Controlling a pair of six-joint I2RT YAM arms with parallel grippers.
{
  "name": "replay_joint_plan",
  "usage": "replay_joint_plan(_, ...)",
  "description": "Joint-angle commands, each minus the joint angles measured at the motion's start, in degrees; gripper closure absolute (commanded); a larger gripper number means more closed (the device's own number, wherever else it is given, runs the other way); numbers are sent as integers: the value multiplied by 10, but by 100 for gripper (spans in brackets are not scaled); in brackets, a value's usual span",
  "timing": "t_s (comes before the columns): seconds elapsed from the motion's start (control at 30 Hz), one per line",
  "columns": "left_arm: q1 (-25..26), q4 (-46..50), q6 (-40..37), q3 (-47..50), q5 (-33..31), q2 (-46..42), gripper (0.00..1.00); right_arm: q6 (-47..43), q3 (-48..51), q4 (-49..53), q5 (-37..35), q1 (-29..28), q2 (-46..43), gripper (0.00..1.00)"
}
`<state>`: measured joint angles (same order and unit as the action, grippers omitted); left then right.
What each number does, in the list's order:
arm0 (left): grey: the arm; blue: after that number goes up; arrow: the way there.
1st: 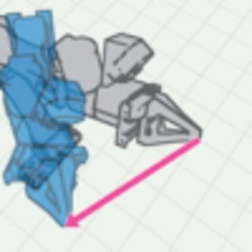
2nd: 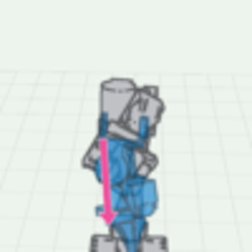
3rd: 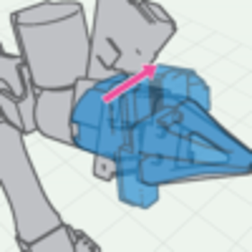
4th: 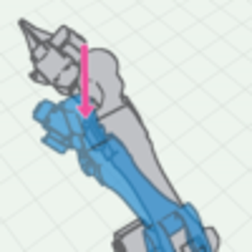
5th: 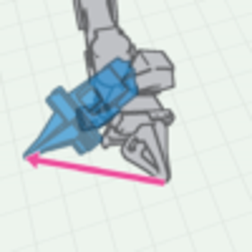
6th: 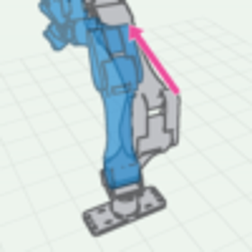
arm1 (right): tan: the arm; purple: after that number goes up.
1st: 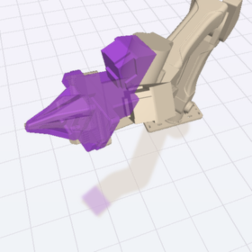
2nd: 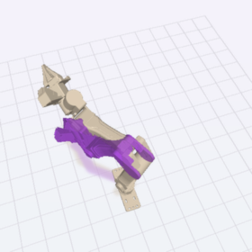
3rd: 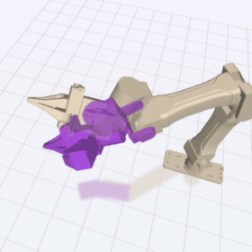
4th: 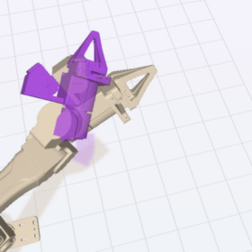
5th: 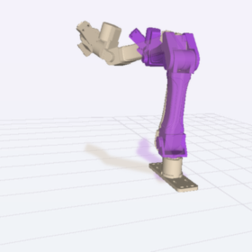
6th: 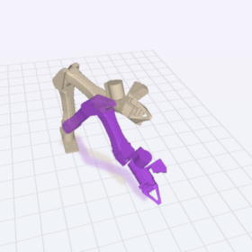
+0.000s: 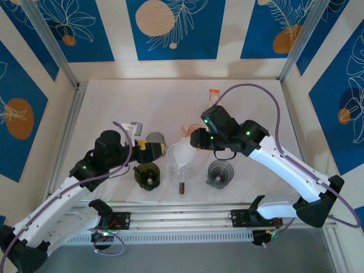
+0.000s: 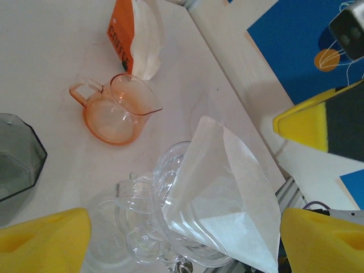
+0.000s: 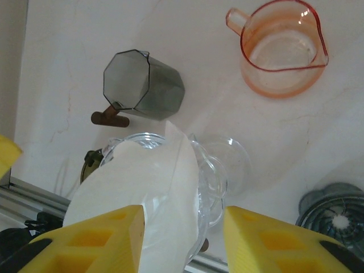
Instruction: Place the coffee filter in the dripper
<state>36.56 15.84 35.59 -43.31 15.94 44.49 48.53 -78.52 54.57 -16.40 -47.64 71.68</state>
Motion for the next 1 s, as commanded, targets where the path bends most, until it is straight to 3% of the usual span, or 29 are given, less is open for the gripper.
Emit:
replay_joint_plan(0.0,4,16,3,-13,-32,-17,13,51,20,9,18,7,-6,58)
replay_joint_plan(0.2,5,21,1,-9,-26,-20,12,63,61,-41,55,1,-12,60)
replay_joint_plan(0.33,4,21,1,-12,-13,-7,12,55,52,-26,65,-1,3,67)
replay_joint_plan(0.53,4,15,-2,-17,6,12,12,15,1,22,52,-12,45,91)
replay_joint_plan(0.67,4,24,-14,-28,14,28,12,-26,-59,70,17,-21,80,100)
replay_joint_plan(0.97,5,25,-38,-34,30,66,9,-94,-147,152,-72,-56,167,100)
